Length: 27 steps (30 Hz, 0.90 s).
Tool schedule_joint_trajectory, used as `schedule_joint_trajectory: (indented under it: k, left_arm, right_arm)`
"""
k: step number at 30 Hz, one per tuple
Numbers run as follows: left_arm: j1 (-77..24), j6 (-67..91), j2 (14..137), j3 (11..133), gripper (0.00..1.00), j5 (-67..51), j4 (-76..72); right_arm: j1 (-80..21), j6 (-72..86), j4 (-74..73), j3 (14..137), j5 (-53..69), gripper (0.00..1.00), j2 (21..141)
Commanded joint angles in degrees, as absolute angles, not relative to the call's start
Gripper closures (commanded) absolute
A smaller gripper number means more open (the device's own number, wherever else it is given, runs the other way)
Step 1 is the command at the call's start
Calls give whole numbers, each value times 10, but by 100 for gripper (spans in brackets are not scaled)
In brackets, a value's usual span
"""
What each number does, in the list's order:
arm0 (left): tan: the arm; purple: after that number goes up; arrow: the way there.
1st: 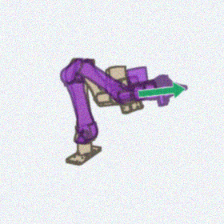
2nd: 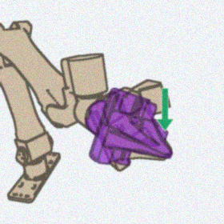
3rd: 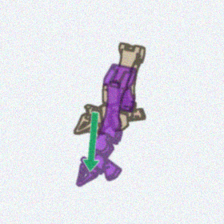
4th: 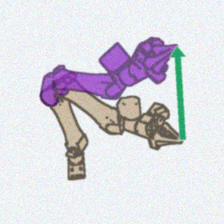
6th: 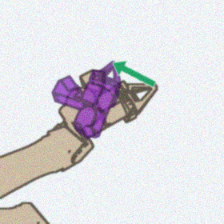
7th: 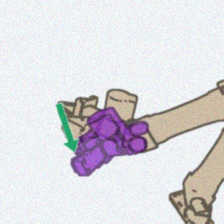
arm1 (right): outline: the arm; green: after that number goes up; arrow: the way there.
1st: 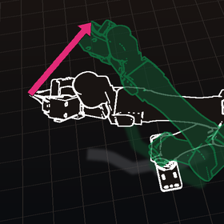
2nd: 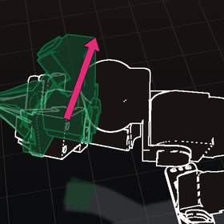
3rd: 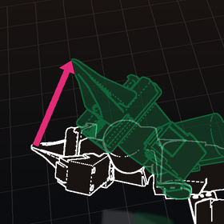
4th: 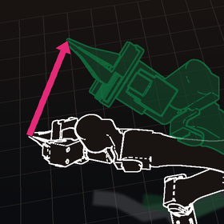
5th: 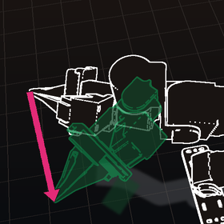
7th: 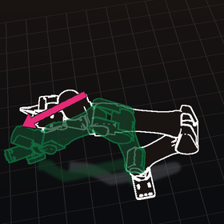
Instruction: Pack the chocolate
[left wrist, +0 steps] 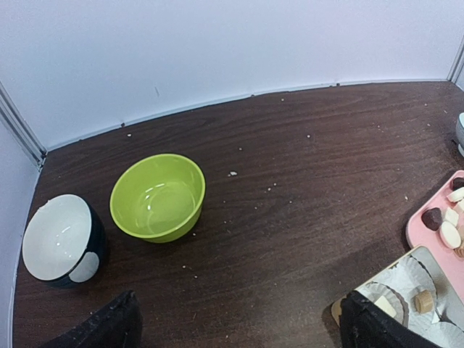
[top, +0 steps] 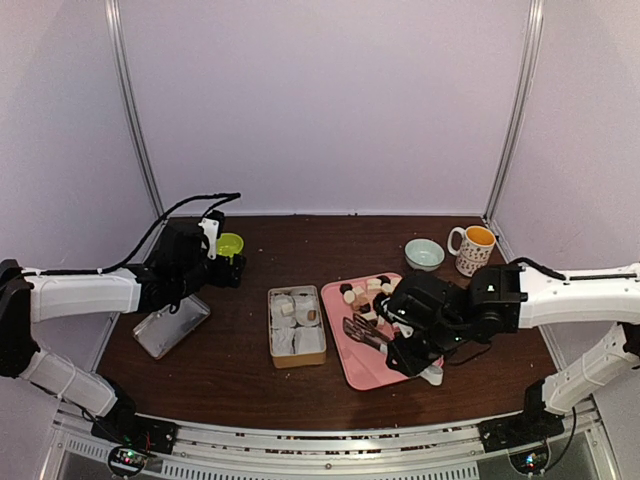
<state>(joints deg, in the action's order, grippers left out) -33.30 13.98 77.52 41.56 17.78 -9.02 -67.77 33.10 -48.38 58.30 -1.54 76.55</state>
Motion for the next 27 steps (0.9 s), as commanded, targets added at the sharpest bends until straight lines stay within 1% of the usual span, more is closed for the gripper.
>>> schedule_joint_trajectory:
  k: [1,12,19,27]
  left_arm:
    - [-329,134,765,423,3,181,-112]
    - [-329,135,766,422,3,178,-114]
    - [-329,136,768,423,3,175,-114]
    - [-329,136,767,422,3,174,-114]
  right_arm:
    - [-682,313,-437,641,-18,70,779]
    - [-694,306,-351,712,33,70,868]
    - [-710,304,-336,736,47,70,930]
    - [-717,307,-324,747,45,70,970]
